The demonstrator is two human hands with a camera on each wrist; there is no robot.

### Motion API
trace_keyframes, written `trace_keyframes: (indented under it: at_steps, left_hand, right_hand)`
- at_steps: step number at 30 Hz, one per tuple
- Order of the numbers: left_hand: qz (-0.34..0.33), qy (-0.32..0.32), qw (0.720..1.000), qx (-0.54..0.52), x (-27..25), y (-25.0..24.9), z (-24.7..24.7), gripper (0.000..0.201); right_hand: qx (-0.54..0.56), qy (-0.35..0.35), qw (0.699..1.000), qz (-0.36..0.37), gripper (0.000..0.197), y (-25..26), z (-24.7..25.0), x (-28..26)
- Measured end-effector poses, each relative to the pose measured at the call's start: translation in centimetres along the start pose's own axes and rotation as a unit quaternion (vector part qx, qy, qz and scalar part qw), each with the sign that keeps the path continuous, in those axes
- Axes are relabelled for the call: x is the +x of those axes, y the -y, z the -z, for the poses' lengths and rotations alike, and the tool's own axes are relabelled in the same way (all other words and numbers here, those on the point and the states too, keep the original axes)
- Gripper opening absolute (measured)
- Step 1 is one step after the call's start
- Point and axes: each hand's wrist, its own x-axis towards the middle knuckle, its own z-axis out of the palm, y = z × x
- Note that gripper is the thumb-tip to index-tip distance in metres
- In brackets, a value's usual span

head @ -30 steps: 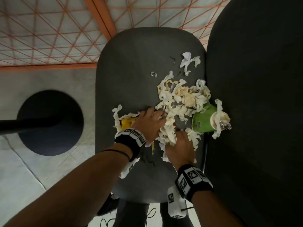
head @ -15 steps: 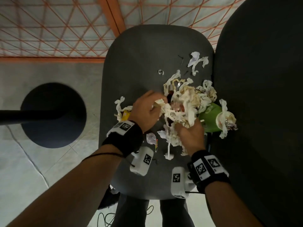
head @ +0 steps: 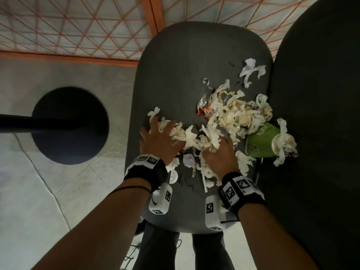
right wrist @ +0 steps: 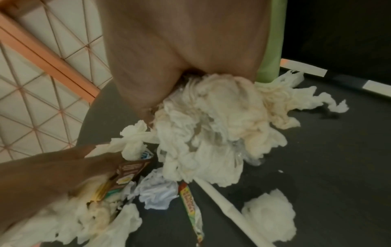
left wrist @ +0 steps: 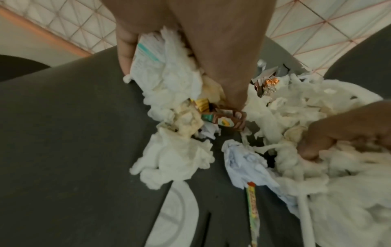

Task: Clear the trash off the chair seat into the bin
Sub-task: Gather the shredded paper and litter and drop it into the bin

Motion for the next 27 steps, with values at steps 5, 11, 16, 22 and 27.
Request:
trace_keyframes:
  at_steps: [5,11,16,22,27]
  left_hand:
    - [-0.020,0.065,0.998,-0.016,-0.8,0.0,0.0,0.086]
    - [-0.046,0.086,0.994,0.040,-2.4,-0.3,-1.7,0.091]
    - [-0.087,0.087,0.991,0.049,-1.9,-1.2,-1.8,0.081]
    - [-0.082,0.134,0.986,0.048,-2.8,-1.4,-1.5,0.099]
    - [-0.068,0.138,0.988,0.018,-5.4,-0.6,-1.6,0.101]
  right_hand:
    - [-0.079,-0.012,0.996,-0.039,0.073,-0.3,-0.4,-0.9]
    - [-0.137,-0.021,0.990,-0.023,0.074,-0.9,-2.0,-1.5]
    - [-0.098,-0.030,0.995,0.007,0.069,-0.6,-2.0,-1.5]
    - [0.053,-0.022,0.997,-0.056,0.041,-0.5,0.5,-0.8]
    - [0.162,-0.040,0.978,-0.123,0.022,-1.6,2.0,-1.3]
